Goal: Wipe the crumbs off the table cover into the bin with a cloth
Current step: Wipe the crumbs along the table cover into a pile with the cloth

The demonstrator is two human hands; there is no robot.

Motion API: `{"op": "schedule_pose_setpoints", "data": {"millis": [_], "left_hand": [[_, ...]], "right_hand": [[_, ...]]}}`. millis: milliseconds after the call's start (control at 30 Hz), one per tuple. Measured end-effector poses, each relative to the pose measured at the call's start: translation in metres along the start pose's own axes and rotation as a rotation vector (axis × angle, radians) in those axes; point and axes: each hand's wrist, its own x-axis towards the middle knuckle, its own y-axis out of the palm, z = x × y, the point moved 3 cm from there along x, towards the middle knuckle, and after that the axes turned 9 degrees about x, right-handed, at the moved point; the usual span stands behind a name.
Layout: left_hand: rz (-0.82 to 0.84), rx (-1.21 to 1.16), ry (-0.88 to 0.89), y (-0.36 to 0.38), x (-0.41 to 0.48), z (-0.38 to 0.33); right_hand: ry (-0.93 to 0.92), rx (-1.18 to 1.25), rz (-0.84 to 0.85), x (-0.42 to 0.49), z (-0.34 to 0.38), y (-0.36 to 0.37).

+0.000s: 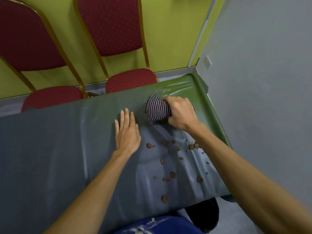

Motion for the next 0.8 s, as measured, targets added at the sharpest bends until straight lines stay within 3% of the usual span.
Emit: {"op": "schedule_pose_setpoints", "data": {"millis": [200,467,700,800], "left_hand": [[0.049,-0.004,-0.025,0.019,-0.027,0.008],[0.066,-0.005,-0.001,0.02,-0.025,0.012],[0.037,-0.009,-0.012,0.009,-0.027,0.013],[0.038,-0.023,-0.046,0.012,-0.035,0.021]], "right_hand": [[-0.077,-0.008,0.151,-0.008,0.011,0.046],[-0.191,-0.138,0.394,-0.085,-0.013,0.031],[-0.078,-0.005,0.082,-0.035,0.024,0.005],[-0.109,-0.047,0.152,-0.016,0.039,0.032]]}}
